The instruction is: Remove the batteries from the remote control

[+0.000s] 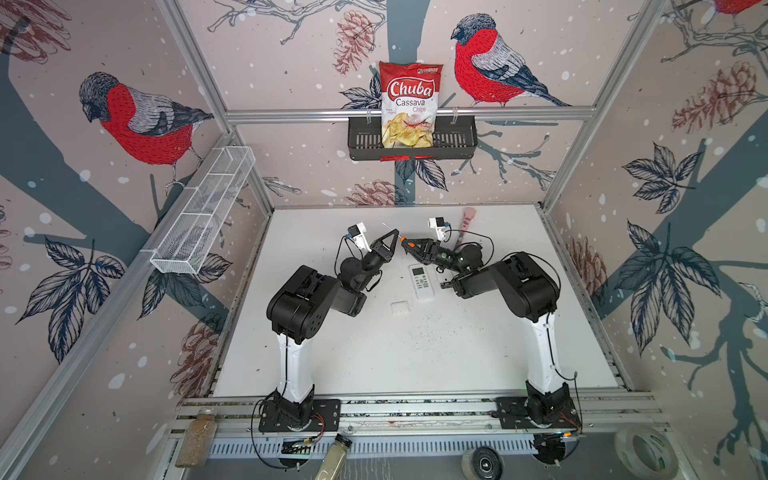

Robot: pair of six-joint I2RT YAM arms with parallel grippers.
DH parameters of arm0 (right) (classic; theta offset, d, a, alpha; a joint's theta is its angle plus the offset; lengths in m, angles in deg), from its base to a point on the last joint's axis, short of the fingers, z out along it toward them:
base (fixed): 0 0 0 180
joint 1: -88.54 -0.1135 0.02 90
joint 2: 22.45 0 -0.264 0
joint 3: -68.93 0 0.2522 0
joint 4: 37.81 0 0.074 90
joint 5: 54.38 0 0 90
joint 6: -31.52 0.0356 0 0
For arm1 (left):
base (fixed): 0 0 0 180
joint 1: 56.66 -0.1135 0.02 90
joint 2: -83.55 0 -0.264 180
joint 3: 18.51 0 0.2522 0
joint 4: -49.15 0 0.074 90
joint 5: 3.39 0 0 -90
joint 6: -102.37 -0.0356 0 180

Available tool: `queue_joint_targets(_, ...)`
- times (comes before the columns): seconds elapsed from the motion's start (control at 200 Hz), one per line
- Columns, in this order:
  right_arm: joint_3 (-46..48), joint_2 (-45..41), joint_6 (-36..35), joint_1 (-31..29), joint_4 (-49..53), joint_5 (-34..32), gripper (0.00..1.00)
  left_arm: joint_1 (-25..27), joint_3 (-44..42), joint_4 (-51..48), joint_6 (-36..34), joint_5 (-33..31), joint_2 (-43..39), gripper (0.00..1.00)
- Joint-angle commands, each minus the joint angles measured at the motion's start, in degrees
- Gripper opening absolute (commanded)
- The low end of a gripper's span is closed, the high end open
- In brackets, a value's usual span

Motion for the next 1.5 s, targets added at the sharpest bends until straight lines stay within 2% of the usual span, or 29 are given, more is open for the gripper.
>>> queue_joint_targets(0.0, 0.4, -1.2, 0.4, 0.4, -13.1, -1.6, 0.20, 0.0, -0.7, 10.9, -3.1, 1.1, 0.1, 0.00)
queue_joint_targets(0.11, 0.8, -1.7, -0.2, 0.8, -12.2, -1.6, 0.20, 0.0, -1.3, 11.0, -3.4, 1.1, -0.4, 0.00)
queue_joint_targets(0.24, 1.1, -2.0, -1.5, 1.0, -10.5, -1.8, 0.30, 0.0, -1.3, 10.9, -3.3, 1.6, -0.7, 0.00)
queue_joint_targets(0.43, 1.1, -2.2, -1.6, 1.2, -10.4, -2.4, 0.29, 0.3, -2.1, 11.0, -3.5, 1.4, -0.6, 0.00)
queue_joint_targets(0.575, 0.9, -2.2, -1.5, 1.3, -10.4, -2.3, 0.33, 0.4, -2.1, 10.9, -3.6, 1.1, -0.3, 0.00)
queue_joint_targets(0.78, 0.8, -2.3, -1.2, 1.0, -10.7, -1.9, 0.46, 0.7, -1.1, 10.9, -3.3, 0.7, 0.8, 0.00)
queue_joint_targets(1.001, 1.1, -2.0, -1.4, 0.8, -10.7, -1.6, 0.54, 0.8, -0.6, 10.9, -2.6, -1.1, 1.4, 0.00)
queue_joint_targets(1.491, 1.2, -0.1, -0.1, 1.1, -13.1, -2.7, 0.55, 1.2, 2.0, 11.0, -0.8, -1.5, 2.0, 0.00)
